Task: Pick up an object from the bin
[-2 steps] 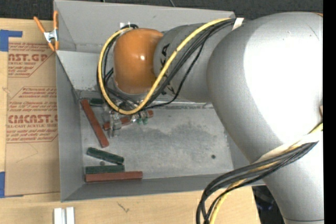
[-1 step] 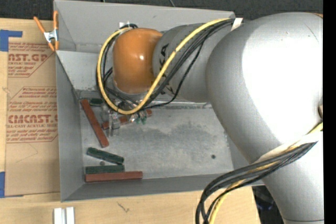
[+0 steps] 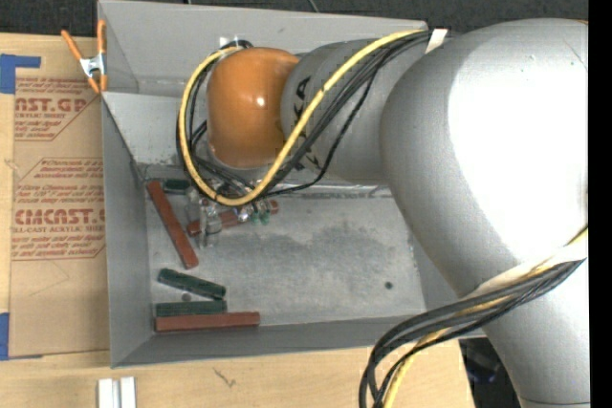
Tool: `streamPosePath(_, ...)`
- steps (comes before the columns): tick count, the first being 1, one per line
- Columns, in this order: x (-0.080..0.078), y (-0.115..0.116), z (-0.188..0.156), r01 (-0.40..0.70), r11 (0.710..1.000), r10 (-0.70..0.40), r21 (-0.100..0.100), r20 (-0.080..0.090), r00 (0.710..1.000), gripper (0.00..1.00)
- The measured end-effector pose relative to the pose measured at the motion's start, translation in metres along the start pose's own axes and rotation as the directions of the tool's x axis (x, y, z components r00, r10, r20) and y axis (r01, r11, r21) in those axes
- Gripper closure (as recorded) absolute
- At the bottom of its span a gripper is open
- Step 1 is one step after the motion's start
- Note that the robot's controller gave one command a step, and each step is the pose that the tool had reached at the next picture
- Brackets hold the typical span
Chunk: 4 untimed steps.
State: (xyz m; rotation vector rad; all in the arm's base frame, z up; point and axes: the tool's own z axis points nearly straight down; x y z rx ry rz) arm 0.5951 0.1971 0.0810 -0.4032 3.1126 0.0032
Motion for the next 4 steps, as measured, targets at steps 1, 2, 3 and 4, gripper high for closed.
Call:
streamPosePath(1, -0.004, 0.001, -0.046, -0.001, 1.000, 0.001, 0.000, 0.004, 1.000, 1.00)
streamPosePath(2, -0.001, 0.001, -0.048, 0.000, 1.000, 0.000, 0.000, 0.000, 1.000, 1.00)
streamPosePath(3, -0.005, 0.002, -0.080, -0.002, 1.000, 0.002, 0.000, 0.002, 1.000, 1.00)
streamPosePath(4, -0.002, 0.002, -0.113, 0.000, 1.000, 0.000, 0.001, 0.002, 1.000, 1.00)
